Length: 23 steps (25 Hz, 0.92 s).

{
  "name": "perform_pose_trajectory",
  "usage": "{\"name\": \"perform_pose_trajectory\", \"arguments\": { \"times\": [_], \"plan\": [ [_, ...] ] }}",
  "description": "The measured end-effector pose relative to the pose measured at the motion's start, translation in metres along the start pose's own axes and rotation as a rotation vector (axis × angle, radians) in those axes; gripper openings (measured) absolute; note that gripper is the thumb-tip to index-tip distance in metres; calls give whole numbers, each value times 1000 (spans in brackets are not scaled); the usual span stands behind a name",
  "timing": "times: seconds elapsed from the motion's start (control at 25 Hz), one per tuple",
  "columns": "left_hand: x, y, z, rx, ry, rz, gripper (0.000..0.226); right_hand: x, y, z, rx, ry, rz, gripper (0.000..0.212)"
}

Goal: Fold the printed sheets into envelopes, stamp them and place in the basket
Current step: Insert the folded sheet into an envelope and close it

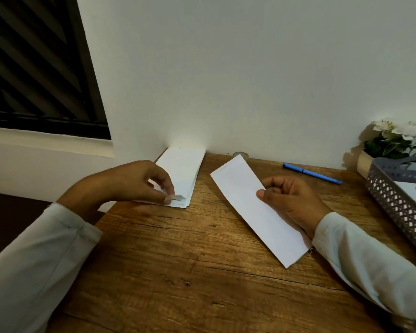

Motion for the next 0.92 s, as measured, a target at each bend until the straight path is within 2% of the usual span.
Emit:
{"name": "perform_pose_trajectory", "arguments": {
  "times": [0.08, 0.16, 0.24, 0.44, 0.56, 0.72, 0.92],
  "plan": [
    [0, 7, 5, 28, 117, -72, 8, -1, 1, 0, 14, 3, -1, 8],
    [0, 18, 4, 69, 243, -166, 9, -2, 1, 1, 6, 12, -2, 8],
    [-1, 27, -5, 109, 297, -242, 14, -3, 2, 2, -18, 15, 2, 9],
    [-11, 36, -31, -23, 343, -323, 27, -7, 10, 8, -22, 48, -16, 13],
    [-14, 43, -44, -63, 309, -300, 12, -9, 16, 15, -32, 73, -45, 14],
    [-15, 46, -48, -154, 311, -285, 35, -9, 18, 18, -19, 74, -48, 13],
    [-14, 48, -49, -152, 316, -296, 34, -9, 18, 18, -4, 69, -38, 14]
  ]
}}
Point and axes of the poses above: each hand's wrist, its own x-axis away from the middle knuckle, its own z-axis out of the back of the hand, y = z × x, the point moved 6 cm from there along -x, towards the middle knuckle, and after that the axes turned 15 degrees about x, right-handed, at the moved point
